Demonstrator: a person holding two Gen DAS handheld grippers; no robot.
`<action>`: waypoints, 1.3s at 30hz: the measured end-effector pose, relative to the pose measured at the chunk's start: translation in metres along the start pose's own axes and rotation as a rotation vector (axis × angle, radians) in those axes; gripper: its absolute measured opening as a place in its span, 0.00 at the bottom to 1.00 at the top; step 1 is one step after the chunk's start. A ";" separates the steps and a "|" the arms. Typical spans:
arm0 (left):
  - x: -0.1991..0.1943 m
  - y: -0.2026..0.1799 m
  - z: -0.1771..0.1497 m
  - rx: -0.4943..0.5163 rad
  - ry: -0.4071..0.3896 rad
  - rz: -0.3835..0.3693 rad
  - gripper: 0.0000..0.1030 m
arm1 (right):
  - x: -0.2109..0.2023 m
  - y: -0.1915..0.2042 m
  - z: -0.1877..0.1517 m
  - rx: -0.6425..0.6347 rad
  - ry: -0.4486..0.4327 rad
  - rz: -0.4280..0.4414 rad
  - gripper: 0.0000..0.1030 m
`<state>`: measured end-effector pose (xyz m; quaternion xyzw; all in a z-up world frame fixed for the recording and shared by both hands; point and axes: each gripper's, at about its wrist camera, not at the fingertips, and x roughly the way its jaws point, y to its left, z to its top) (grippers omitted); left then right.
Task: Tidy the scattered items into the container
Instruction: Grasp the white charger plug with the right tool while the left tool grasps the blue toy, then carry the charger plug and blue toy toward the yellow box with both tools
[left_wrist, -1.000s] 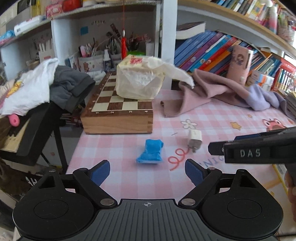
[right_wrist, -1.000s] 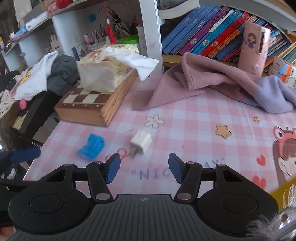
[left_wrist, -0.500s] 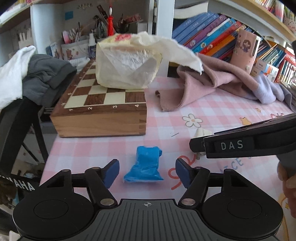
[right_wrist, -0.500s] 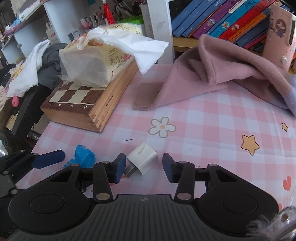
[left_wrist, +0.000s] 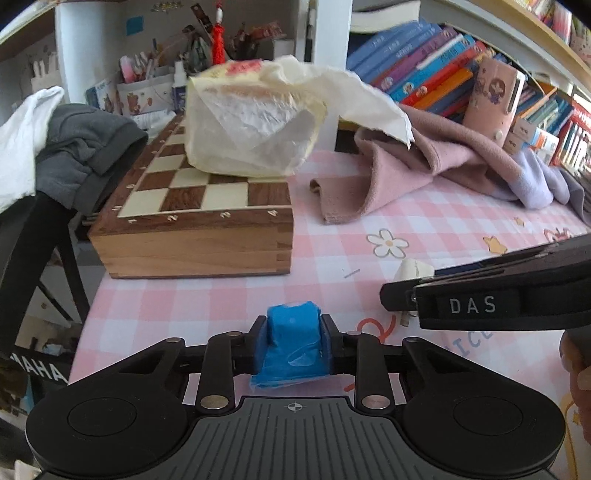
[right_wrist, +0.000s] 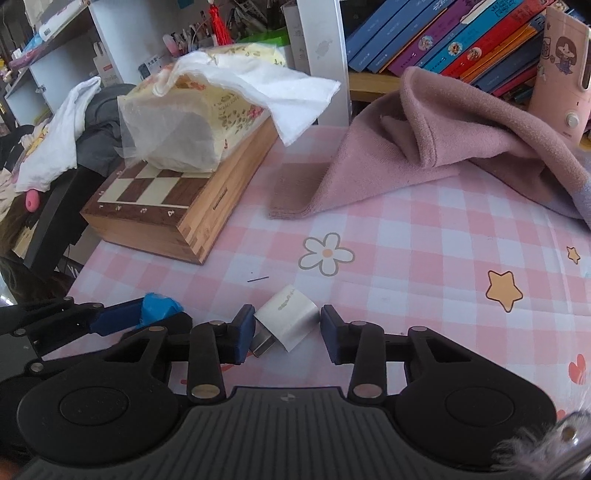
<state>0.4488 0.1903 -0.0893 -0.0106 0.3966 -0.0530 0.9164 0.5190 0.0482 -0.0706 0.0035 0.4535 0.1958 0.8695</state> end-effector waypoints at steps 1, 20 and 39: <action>-0.003 0.000 0.001 -0.001 -0.005 -0.001 0.26 | -0.003 0.001 0.000 -0.002 -0.006 0.002 0.36; -0.096 -0.015 -0.023 0.028 -0.104 -0.019 0.26 | -0.097 0.023 -0.036 -0.015 -0.119 0.010 0.36; -0.210 -0.023 -0.085 0.023 -0.192 -0.085 0.26 | -0.199 0.060 -0.127 0.000 -0.173 0.028 0.36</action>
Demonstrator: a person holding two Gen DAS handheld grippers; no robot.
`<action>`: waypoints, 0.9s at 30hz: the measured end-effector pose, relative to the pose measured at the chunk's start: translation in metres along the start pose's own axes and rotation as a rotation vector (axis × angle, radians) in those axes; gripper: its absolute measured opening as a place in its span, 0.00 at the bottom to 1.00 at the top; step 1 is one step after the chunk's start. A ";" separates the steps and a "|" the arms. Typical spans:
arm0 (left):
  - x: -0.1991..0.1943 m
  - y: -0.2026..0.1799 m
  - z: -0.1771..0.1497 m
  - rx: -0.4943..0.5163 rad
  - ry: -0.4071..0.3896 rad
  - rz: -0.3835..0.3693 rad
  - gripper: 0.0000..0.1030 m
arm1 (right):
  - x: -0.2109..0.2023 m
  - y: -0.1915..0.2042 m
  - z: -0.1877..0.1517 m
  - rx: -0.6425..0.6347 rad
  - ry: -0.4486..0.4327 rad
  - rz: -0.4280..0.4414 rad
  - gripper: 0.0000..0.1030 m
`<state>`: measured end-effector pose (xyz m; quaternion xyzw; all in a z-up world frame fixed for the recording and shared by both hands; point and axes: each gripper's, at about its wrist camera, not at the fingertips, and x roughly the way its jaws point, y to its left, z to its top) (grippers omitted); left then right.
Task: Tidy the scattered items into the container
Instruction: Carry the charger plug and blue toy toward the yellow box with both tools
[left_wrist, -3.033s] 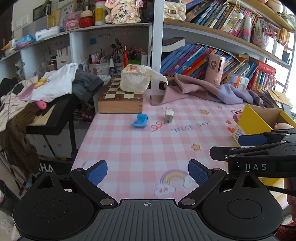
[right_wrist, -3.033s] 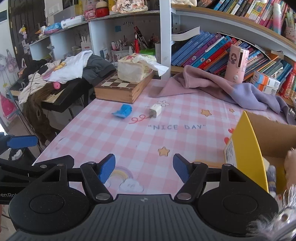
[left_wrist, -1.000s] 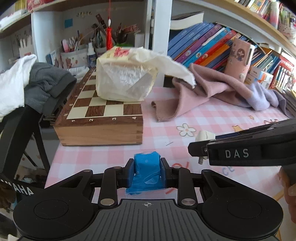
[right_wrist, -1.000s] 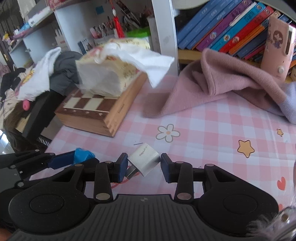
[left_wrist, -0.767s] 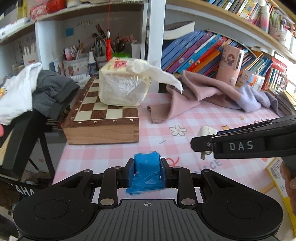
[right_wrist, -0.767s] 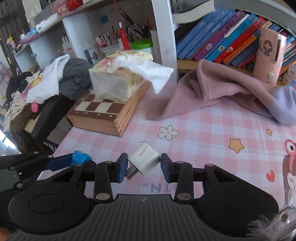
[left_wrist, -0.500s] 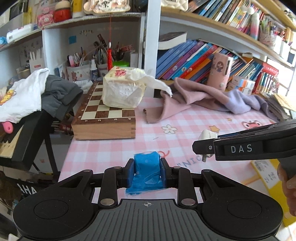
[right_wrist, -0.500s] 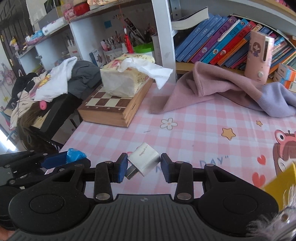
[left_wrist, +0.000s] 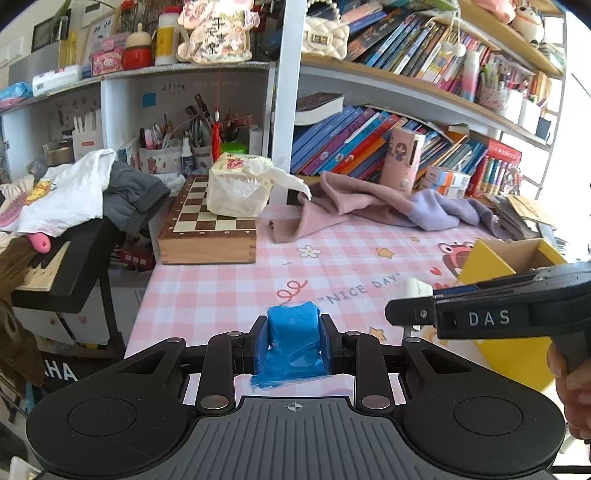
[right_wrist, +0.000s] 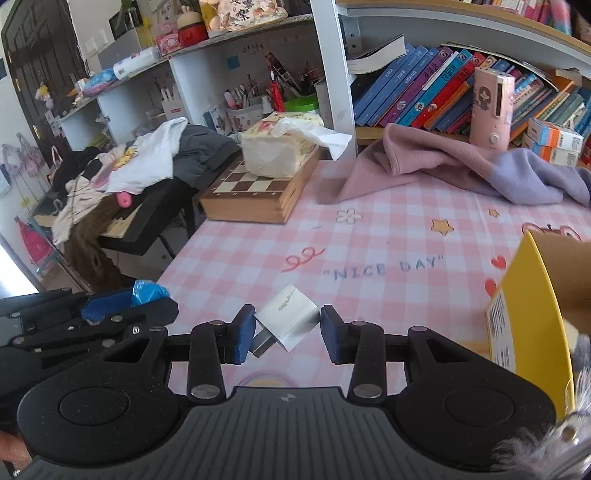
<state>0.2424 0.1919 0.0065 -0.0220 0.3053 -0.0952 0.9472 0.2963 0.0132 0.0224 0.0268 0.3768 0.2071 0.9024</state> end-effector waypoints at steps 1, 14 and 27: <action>-0.007 -0.001 -0.003 0.000 -0.005 -0.002 0.26 | -0.006 0.002 -0.004 -0.003 -0.003 0.000 0.36; -0.101 -0.005 -0.041 -0.023 -0.050 -0.062 0.26 | -0.085 0.045 -0.061 -0.002 -0.043 0.019 0.36; -0.155 -0.029 -0.078 -0.034 -0.052 -0.119 0.25 | -0.152 0.056 -0.129 -0.014 -0.038 -0.036 0.36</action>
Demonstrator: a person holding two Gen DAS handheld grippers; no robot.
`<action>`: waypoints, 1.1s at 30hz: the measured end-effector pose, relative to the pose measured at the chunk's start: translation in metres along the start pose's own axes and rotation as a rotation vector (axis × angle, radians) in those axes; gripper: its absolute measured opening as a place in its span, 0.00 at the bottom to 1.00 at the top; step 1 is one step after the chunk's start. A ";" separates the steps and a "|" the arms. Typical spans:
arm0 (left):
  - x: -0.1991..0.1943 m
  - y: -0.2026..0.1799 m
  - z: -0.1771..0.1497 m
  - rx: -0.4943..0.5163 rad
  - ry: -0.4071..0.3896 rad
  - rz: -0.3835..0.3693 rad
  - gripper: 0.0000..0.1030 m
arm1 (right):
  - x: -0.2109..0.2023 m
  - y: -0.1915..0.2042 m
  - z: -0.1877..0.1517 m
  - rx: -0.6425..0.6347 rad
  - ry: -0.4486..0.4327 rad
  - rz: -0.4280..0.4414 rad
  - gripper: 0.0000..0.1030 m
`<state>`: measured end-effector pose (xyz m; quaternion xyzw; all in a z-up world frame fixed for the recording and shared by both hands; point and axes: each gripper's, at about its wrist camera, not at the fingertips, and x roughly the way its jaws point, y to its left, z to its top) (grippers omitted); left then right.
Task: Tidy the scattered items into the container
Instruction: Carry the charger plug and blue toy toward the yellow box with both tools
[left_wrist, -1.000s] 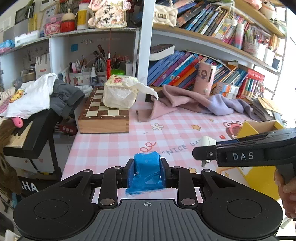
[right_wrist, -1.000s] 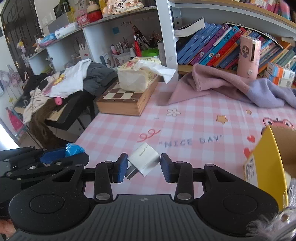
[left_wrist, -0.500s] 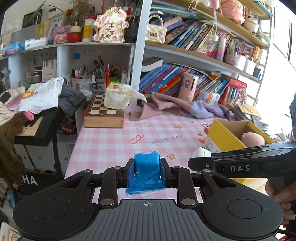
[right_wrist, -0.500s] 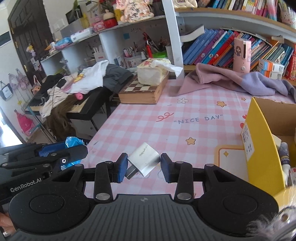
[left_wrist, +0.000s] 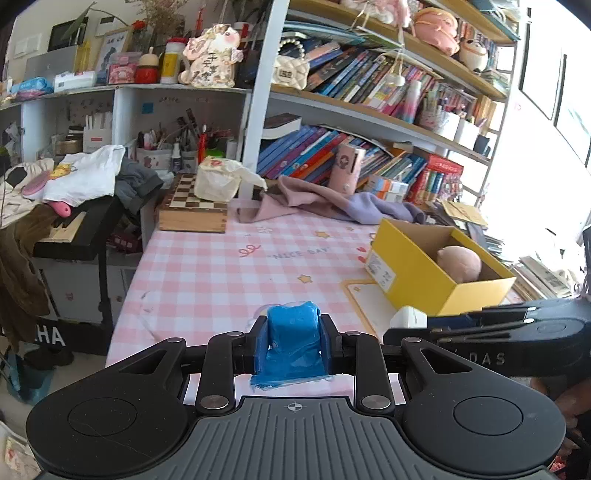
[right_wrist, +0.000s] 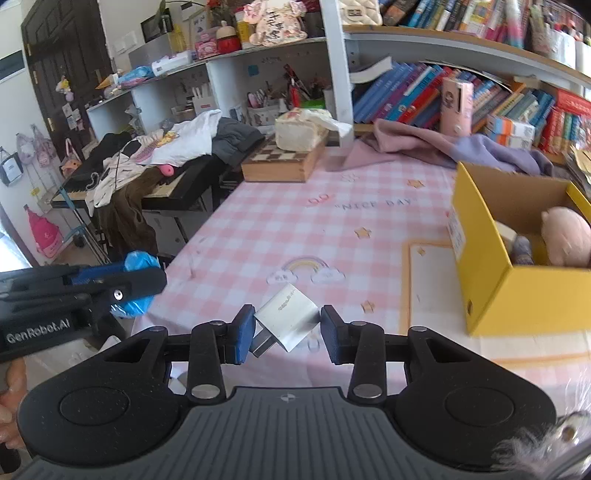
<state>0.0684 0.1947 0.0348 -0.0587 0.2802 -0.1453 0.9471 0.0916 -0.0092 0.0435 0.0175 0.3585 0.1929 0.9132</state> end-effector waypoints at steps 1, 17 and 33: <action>-0.003 -0.004 -0.002 0.003 -0.002 -0.005 0.25 | -0.004 -0.001 -0.005 0.005 0.001 -0.005 0.35; -0.022 -0.047 -0.039 -0.011 0.059 -0.104 0.25 | -0.058 -0.024 -0.063 0.098 0.002 -0.091 0.36; 0.007 -0.100 -0.046 0.057 0.125 -0.275 0.25 | -0.098 -0.070 -0.094 0.224 0.008 -0.259 0.36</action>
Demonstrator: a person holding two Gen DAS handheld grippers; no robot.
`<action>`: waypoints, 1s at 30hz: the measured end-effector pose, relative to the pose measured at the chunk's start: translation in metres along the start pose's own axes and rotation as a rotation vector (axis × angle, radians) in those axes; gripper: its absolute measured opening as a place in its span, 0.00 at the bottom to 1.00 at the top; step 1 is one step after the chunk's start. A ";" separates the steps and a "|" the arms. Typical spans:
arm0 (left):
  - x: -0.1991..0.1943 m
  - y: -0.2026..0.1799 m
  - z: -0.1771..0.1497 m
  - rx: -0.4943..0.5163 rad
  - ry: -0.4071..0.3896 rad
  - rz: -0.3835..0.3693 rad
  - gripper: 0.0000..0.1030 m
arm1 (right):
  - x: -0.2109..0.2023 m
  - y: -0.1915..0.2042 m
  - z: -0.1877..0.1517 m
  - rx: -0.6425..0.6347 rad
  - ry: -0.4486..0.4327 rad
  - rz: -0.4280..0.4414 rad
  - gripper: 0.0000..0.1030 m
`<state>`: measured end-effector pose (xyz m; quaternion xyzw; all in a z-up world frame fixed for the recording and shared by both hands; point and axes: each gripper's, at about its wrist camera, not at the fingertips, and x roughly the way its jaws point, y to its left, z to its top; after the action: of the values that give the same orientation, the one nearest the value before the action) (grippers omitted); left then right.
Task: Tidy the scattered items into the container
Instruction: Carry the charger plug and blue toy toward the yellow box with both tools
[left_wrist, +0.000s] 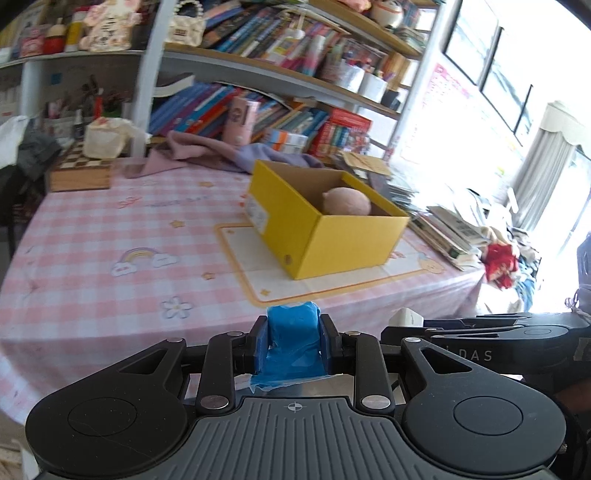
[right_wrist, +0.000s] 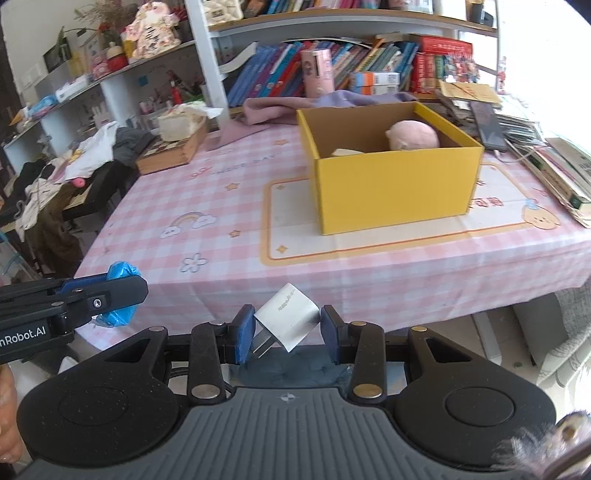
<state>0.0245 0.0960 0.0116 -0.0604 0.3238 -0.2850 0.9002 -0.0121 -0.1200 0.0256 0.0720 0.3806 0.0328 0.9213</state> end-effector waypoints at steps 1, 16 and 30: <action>0.003 -0.003 0.000 0.003 0.005 -0.010 0.25 | -0.001 -0.004 -0.001 0.006 0.000 -0.008 0.35; 0.061 -0.045 0.016 0.066 0.071 -0.116 0.25 | -0.002 -0.065 0.003 0.099 0.007 -0.089 0.35; 0.125 -0.072 0.042 0.127 0.117 -0.154 0.25 | 0.030 -0.121 0.030 0.155 0.022 -0.111 0.36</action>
<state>0.0944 -0.0357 -0.0033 -0.0113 0.3516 -0.3761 0.8572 0.0310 -0.2389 0.0071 0.1216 0.3954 -0.0471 0.9092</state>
